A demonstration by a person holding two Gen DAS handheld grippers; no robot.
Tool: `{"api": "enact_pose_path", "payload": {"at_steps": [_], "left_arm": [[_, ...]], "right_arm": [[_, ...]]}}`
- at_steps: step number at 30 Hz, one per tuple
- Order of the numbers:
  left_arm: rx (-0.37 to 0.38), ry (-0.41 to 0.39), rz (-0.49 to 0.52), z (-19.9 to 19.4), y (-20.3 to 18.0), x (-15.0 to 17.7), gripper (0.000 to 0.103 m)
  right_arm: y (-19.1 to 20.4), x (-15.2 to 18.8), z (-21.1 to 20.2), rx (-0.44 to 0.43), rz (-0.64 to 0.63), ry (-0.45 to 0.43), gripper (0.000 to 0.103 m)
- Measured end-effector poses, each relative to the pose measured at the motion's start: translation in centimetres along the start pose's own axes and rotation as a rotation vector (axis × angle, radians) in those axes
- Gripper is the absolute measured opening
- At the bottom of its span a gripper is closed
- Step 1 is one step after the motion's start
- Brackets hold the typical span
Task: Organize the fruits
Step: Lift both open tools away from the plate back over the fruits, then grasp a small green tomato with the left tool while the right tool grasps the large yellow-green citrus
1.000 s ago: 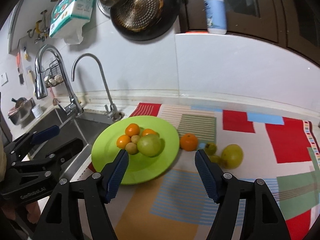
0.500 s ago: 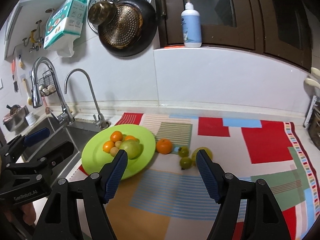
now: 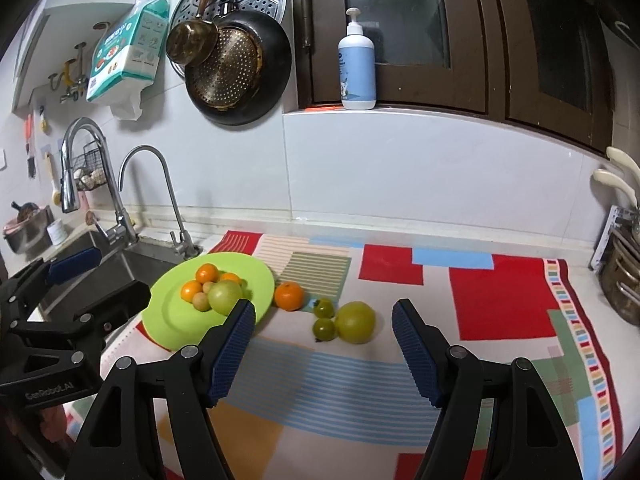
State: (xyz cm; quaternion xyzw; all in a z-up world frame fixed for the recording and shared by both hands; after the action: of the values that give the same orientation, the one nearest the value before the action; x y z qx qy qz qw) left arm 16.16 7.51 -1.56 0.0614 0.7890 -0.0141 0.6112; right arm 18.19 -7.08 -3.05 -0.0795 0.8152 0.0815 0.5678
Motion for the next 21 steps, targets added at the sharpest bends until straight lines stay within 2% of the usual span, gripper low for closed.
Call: {"api": "enact_pose_path", "payload": {"at_steps": [13, 21], "left_arm": [[0.056, 0.001, 0.035, 2.6, -3.5, 0.5, 0.088], [0.116, 0.045, 0.044, 6.0, -4.8, 2.2, 0.081]], "right_arm": [[-2.7, 0.3, 1.8, -0.064, -0.06, 0.021, 0.071], [-3.5, 1.4, 4.6, -0.112, -0.053, 0.062, 0.071]]}}
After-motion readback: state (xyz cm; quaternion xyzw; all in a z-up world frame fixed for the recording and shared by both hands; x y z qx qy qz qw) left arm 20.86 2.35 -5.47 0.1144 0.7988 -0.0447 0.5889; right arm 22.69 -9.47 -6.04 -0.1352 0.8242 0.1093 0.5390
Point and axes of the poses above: each gripper's, at about its wrist camera, not at the fingertips, and z roughly the way its jaws point, y to its left, x to its underside, the point moved 6 cm from there along z, roughly the way its jaws point, and after that the axes turned 12 degrees about -y, right-handed, at the moved point
